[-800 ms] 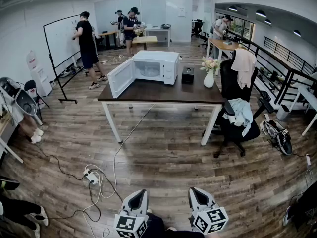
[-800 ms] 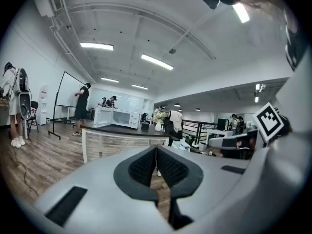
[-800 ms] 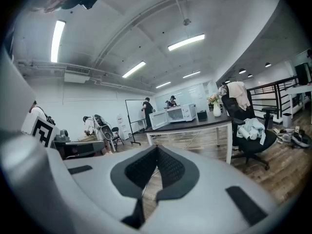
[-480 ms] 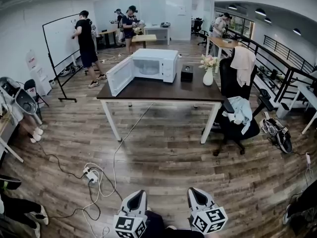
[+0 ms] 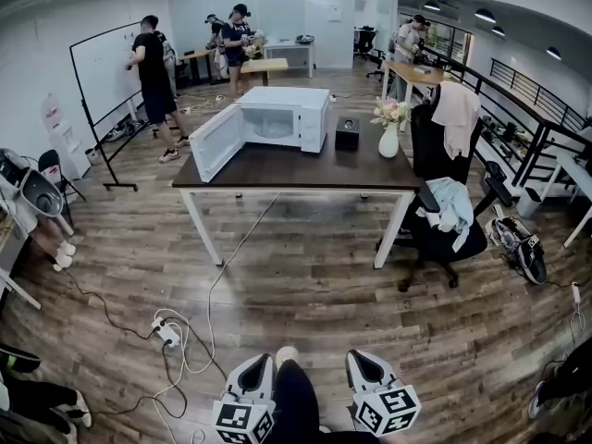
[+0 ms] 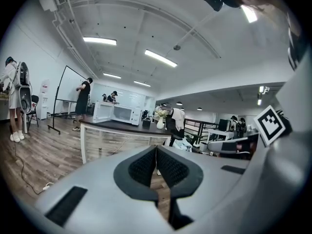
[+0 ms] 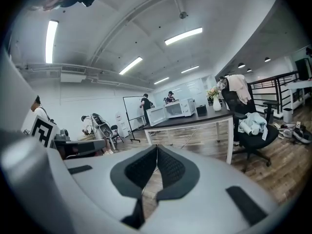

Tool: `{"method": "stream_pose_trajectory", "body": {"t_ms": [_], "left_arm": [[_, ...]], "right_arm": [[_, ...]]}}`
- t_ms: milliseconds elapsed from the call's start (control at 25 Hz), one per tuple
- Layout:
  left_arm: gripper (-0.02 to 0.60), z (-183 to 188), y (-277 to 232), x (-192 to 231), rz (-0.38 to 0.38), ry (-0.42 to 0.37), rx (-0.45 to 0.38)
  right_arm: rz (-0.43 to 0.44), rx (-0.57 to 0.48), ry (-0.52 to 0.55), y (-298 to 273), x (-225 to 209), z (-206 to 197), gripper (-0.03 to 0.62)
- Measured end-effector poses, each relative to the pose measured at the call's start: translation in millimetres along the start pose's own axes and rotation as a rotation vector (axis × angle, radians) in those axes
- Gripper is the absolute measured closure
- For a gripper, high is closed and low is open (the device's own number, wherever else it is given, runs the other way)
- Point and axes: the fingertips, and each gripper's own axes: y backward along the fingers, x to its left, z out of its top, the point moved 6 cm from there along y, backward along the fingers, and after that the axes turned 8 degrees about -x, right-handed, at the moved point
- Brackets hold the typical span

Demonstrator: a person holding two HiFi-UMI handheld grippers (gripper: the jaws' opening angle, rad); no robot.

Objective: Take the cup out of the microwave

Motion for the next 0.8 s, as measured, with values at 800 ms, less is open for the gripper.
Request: {"method": "stream_pose_trajectory", "body": {"t_ms": [800], "left_arm": [[0.574, 83, -263, 168, -0.046, -0.013, 0.012]], "right_arm": [[-0.058, 0.002, -0.021, -297, -69, 89, 0.602]]}}
